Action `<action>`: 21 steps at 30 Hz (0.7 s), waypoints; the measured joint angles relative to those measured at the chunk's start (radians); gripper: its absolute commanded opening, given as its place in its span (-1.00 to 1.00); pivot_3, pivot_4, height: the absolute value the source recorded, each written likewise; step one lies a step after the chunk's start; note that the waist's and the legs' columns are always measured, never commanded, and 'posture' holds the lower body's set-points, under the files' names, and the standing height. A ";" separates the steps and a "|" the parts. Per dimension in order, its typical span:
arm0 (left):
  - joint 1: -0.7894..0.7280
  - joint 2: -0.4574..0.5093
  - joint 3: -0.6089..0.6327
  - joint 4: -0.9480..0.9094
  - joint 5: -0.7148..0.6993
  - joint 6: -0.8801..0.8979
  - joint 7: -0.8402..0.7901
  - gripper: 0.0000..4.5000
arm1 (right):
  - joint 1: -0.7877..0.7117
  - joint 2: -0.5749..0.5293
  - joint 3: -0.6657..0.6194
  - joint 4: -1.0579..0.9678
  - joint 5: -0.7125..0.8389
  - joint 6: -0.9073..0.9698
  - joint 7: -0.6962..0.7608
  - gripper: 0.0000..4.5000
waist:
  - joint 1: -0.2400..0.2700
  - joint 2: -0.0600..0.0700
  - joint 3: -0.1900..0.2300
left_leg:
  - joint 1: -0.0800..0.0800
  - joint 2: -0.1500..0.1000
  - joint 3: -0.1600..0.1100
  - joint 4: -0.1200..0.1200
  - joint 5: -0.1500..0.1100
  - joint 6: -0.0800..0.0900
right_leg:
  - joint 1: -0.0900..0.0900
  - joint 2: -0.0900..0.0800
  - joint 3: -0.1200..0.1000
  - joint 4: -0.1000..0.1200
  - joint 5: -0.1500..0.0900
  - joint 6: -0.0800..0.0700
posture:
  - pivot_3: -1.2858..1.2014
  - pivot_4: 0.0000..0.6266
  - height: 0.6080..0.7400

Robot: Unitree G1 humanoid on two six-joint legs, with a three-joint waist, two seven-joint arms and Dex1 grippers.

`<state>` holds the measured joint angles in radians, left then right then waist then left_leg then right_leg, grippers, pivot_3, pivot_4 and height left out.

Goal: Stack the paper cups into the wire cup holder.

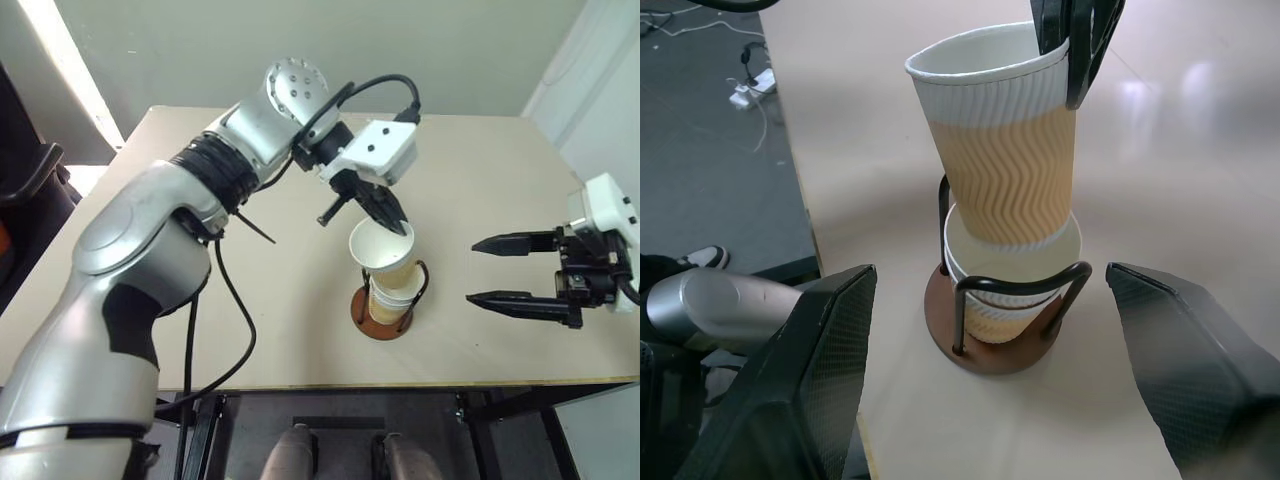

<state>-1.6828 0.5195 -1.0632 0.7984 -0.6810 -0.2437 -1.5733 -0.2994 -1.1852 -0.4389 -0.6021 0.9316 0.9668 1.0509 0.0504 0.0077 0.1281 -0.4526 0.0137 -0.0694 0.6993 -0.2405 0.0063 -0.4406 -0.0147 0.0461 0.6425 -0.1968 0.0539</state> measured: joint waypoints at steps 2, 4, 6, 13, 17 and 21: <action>0.000 -0.011 0.000 0.005 0.012 0.000 0.000 -0.98 | 0.000 0.000 0.000 -0.001 0.003 0.000 -0.004 0.70 | -0.001 0.000 0.000 | 0.000 -0.001 0.001 0.000 -0.002 0.004 | 0.000 0.000 0.003 0.000 0.000 0.002 | 0.03 -0.52 1.00; 0.000 -0.017 0.000 0.005 0.014 0.001 0.000 -0.91 | 0.000 -0.001 0.000 -0.002 0.007 -0.001 -0.010 0.70 | -0.001 0.000 0.000 | 0.000 -0.002 0.003 0.001 -0.002 0.004 | 0.000 -0.001 0.006 0.000 0.000 0.004 | 0.03 -0.52 1.00; 0.000 -0.023 0.000 0.007 0.018 0.002 0.000 -0.72 | 0.000 -0.001 0.000 -0.002 0.007 -0.001 -0.014 0.70 | 0.000 0.000 0.000 | 0.000 -0.002 0.004 0.001 -0.002 0.004 | 0.000 -0.001 0.007 -0.001 -0.001 0.005 | 0.03 -0.52 1.00; 0.001 -0.040 0.002 0.022 0.049 0.000 0.000 0.38 | 0.000 -0.008 0.003 -0.002 0.007 -0.005 -0.024 0.70 | -0.001 0.000 0.000 | 0.001 -0.004 0.007 0.001 -0.003 0.005 | 0.000 -0.003 0.009 0.000 -0.002 0.007 | 0.03 -0.52 1.00; 0.002 -0.057 0.013 0.044 0.060 -0.013 0.000 0.69 | 0.000 -0.010 0.006 -0.002 0.006 -0.007 -0.026 0.70 | -0.001 0.000 0.000 | 0.001 -0.005 0.008 0.002 -0.004 0.006 | 0.000 -0.004 0.009 0.000 -0.002 0.008 | 0.03 -0.52 1.00; 0.002 -0.077 0.047 0.077 0.088 -0.025 0.000 0.69 | 0.000 -0.016 0.014 0.000 0.004 -0.019 -0.025 0.70 | -0.001 0.000 0.000 | 0.001 -0.007 0.008 0.002 -0.004 0.007 | 0.000 -0.006 0.010 0.000 -0.002 0.010 | 0.03 -0.52 1.00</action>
<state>-1.6808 0.4428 -1.0159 0.8749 -0.5934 -0.2684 -1.5736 -0.2994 -1.2015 -0.4249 -0.6023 0.9356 0.9474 1.0260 0.0499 0.0078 0.1280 -0.4514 0.0070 -0.0614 0.7011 -0.2446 0.0134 -0.4406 -0.0203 0.0564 0.6421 -0.1992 0.0636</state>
